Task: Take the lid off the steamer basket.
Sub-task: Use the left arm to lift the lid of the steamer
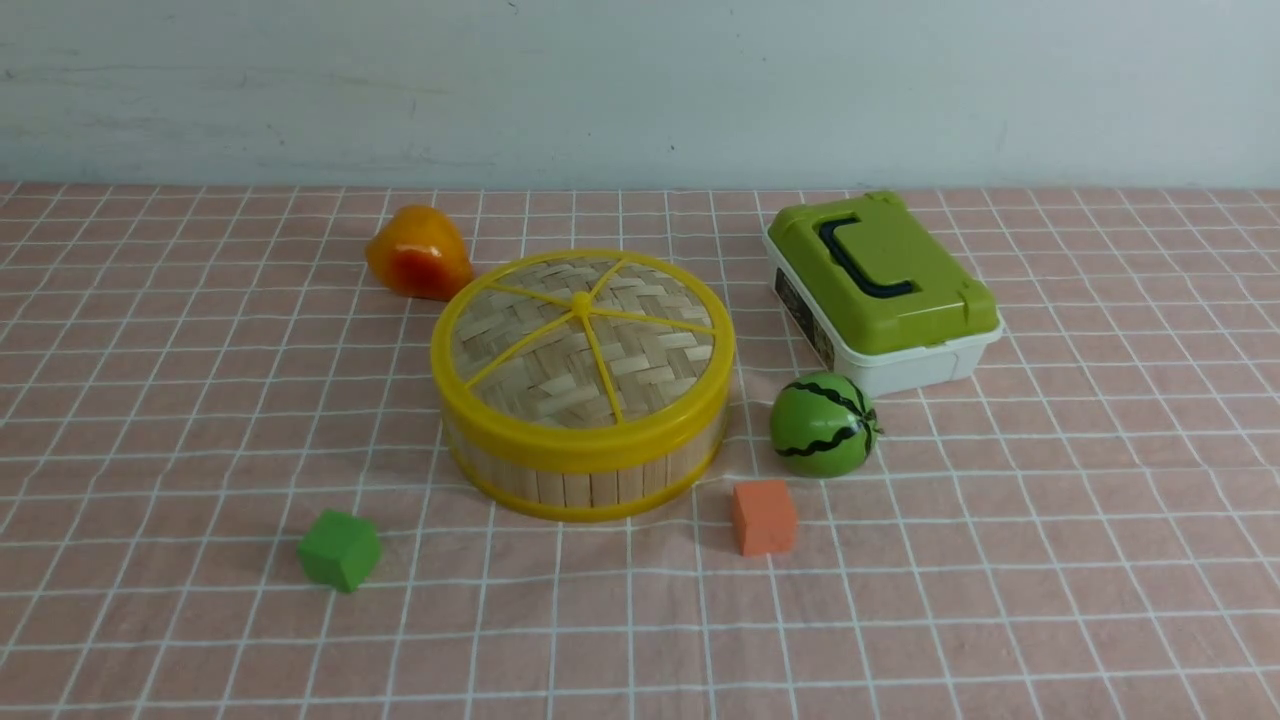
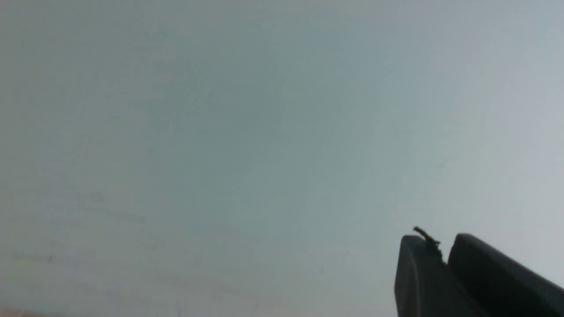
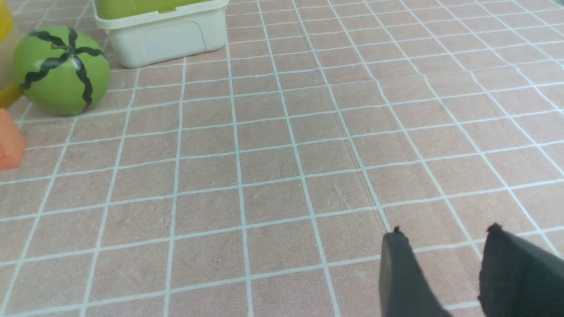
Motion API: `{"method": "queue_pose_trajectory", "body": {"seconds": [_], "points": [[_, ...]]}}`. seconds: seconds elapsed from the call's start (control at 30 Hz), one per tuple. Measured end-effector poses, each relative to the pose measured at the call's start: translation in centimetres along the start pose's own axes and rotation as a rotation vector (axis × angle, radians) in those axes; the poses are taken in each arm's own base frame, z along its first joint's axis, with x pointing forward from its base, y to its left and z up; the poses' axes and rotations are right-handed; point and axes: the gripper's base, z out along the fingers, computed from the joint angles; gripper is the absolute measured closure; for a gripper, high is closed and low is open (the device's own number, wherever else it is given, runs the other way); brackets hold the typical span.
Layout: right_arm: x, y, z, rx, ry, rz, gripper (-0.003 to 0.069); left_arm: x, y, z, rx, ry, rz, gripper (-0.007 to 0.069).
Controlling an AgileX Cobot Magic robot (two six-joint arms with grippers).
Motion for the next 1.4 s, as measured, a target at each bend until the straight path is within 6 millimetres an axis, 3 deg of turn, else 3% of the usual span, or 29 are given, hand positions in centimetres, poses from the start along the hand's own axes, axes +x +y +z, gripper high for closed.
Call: {"method": "queue_pose_trajectory", "body": {"seconds": [0.1,0.17,0.23,0.33,0.53,0.73,0.87,1.03,1.07,1.23,1.4], "points": [[0.0,0.0,0.0,0.000,0.000,0.000,0.0418,2.1,0.6,2.8,-0.065,0.227,-0.019,0.0560],[0.0,0.0,0.0,0.000,0.000,0.000,0.0418,4.7,1.3,5.4,-0.151,0.511,-0.038,0.0623],[0.0,0.0,0.0,0.000,0.000,0.000,0.0418,5.3,1.4,6.1,-0.173,0.585,-0.050,0.0637],[0.0,0.0,0.0,0.000,0.000,0.000,0.0418,7.0,1.5,9.1,-0.230,0.843,-0.108,0.0637],[0.0,0.0,0.0,0.000,0.000,0.000,0.0418,8.8,0.2,14.1,-0.137,1.121,-0.196,0.0637],[0.0,0.0,0.0,0.000,0.000,0.000,0.0418,10.0,-2.2,18.9,0.011,1.250,-0.203,0.0637],[0.0,0.0,0.0,0.000,0.000,0.000,0.0418,11.3,-6.6,23.8,0.132,1.296,-0.059,0.0637],[0.0,0.0,0.0,0.000,0.000,0.000,0.0418,14.1,-9.7,27.3,0.152,1.322,0.087,0.0628],[0.0,0.0,0.0,0.000,0.000,0.000,0.0418,15.1,-10.7,28.4,0.157,1.325,0.133,0.0603],[0.0,0.0,0.0,0.000,0.000,0.000,0.0418,17.7,-12.9,30.4,0.180,1.321,0.231,0.0487],[0.0,0.0,0.0,0.000,0.000,0.000,0.0418,21.6,-14.7,32.2,0.185,1.308,0.295,0.0249]]}}
